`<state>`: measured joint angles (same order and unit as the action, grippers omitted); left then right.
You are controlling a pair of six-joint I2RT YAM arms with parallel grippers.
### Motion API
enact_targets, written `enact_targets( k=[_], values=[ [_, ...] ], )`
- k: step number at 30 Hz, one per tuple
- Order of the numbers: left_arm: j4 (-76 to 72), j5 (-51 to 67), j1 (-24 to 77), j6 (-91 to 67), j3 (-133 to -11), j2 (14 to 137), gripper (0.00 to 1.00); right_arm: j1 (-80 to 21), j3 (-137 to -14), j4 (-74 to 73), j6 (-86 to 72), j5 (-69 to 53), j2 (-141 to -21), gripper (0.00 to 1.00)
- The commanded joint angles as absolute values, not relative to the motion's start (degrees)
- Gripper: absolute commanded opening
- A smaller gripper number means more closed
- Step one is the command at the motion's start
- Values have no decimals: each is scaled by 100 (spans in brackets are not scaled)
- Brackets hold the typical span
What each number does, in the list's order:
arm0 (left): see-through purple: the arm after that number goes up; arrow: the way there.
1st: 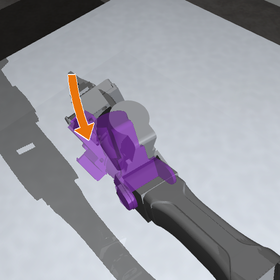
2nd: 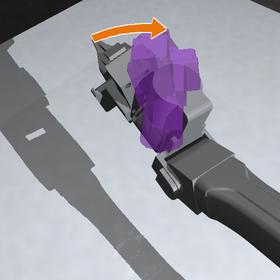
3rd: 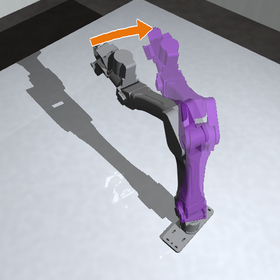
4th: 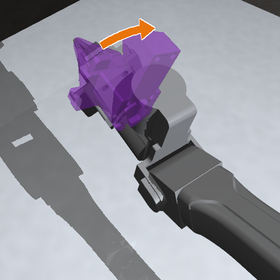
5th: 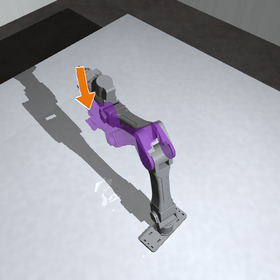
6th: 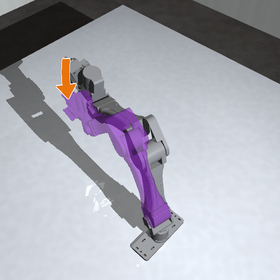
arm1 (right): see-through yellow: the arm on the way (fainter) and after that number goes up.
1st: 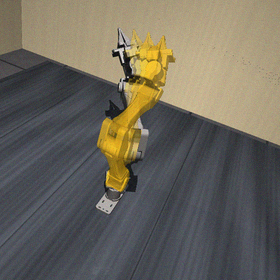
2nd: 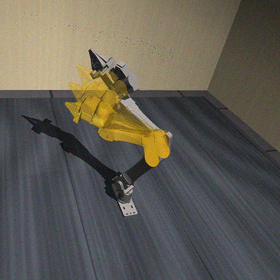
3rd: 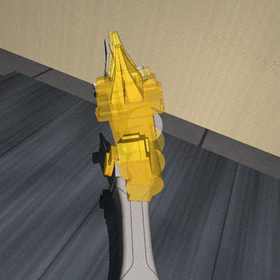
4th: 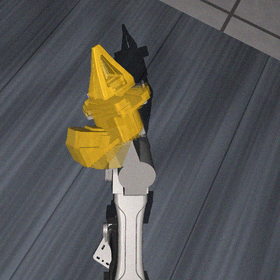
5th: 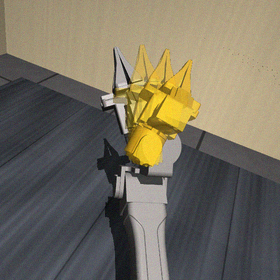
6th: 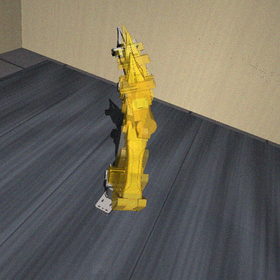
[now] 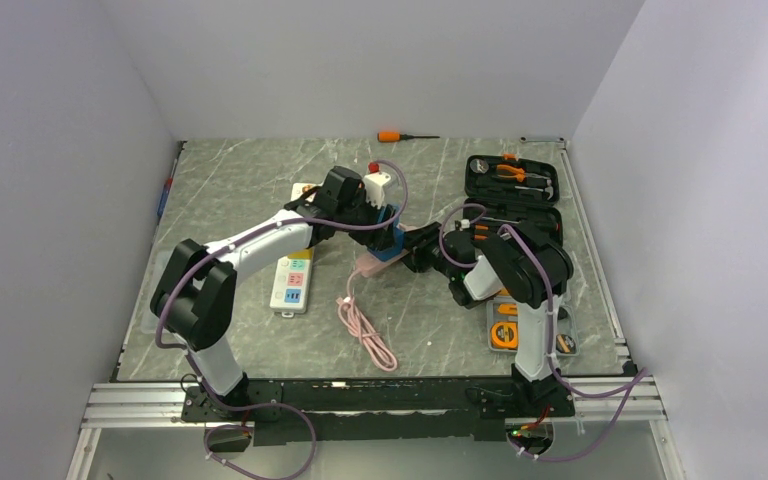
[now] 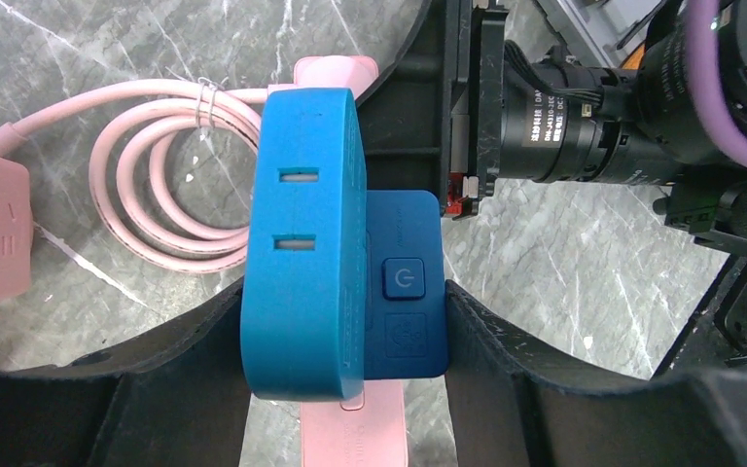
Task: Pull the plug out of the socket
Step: Remove the plug from the socket.
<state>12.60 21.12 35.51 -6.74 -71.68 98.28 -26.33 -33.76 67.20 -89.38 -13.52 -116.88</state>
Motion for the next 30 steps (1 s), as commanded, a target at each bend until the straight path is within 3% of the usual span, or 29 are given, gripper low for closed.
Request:
enact_targets(
  k=[1, 9, 17, 18, 20, 23, 26, 30],
  values=[
    [937, 2311, 3603, -792, -7546, 9347, 10, -2611, -3411, 5937, -8142, -981, -11163, 0],
    [1241, 2136, 3216, -728, -8339, 9352, 10, -2558, -3274, 5071, -7512, -615, -10983, 0],
    [1252, 2234, 3034, -1058, -7258, 8825, 10, -2375, -3193, 5144, -7640, -765, -10626, 0],
    [1214, 2215, 3032, -1134, -6983, 8764, 11, -2345, -3193, 5221, -7720, -852, -10582, 5],
    [1110, 2144, 3045, -1206, -6685, 8683, 11, -2332, -3218, 5234, -7922, -971, -10477, 27],
    [962, 1995, 3070, -1296, -6473, 8709, 10, -2361, -3296, 5106, -8217, -1106, -10320, 39],
    [794, 1907, 3097, -1290, -6558, 8855, 10, -2448, -3386, 4777, -8326, -1155, -10117, 42],
    [736, 1822, 3252, -1240, -6808, 9086, 10, -2552, -3450, 4601, -8601, -1186, -10002, 37]
  ],
)
